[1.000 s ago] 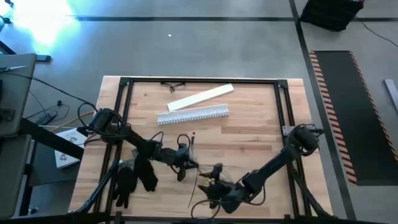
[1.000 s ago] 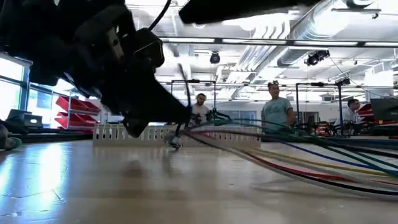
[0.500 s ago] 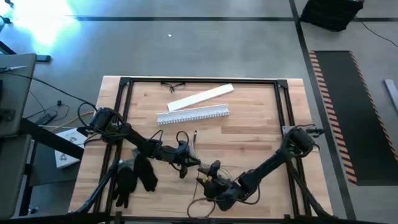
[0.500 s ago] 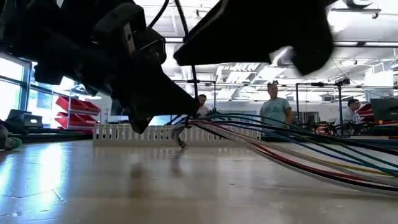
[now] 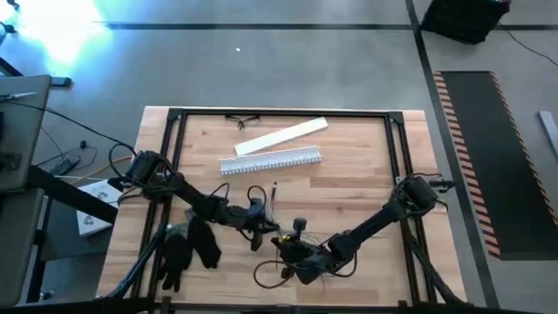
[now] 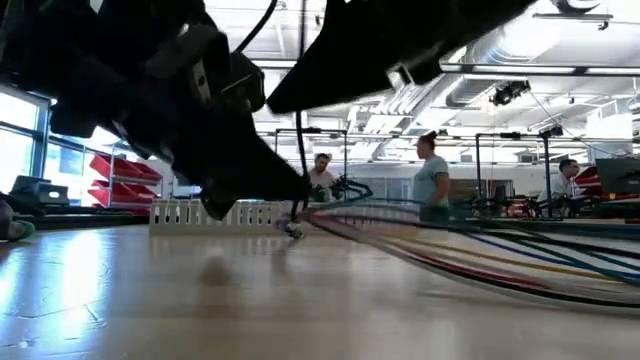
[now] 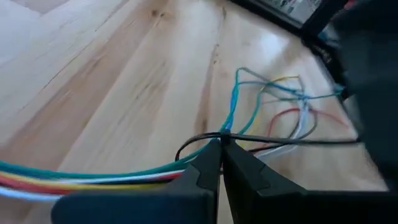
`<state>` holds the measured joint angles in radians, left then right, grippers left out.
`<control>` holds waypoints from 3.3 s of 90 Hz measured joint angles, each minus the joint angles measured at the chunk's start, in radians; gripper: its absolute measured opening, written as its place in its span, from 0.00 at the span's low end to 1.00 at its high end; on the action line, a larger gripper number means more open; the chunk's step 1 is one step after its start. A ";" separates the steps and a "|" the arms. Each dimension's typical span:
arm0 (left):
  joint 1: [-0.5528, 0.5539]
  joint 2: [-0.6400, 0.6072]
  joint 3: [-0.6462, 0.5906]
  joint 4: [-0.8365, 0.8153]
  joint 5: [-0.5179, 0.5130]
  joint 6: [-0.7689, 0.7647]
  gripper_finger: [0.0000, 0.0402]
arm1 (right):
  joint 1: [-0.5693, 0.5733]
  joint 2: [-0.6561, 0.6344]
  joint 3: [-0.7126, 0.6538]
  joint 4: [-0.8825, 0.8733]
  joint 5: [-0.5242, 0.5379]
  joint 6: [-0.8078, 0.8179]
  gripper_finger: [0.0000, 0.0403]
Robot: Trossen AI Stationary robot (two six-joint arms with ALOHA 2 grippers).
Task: Ziptie cables
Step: Wrap the black zip tie on the cable
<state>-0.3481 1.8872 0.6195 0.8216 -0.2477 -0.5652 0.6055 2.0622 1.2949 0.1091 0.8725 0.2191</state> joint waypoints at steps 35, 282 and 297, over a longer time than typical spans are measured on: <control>0.001 0.088 0.003 0.006 -0.042 -0.006 0.00 | 0.063 -0.153 0.001 -0.043 -0.017 -0.009 0.00; -0.039 0.138 -0.001 0.226 -0.037 -0.033 0.00 | 0.020 -0.138 0.000 -0.503 -0.192 0.313 0.55; -0.037 0.138 -0.001 0.228 -0.029 -0.031 0.00 | -0.002 -0.035 0.000 -0.443 -0.159 0.334 0.59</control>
<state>-0.3855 2.0251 0.6182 1.0496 -0.2771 -0.5961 0.6035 2.0271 1.2945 -0.3341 0.7136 0.5527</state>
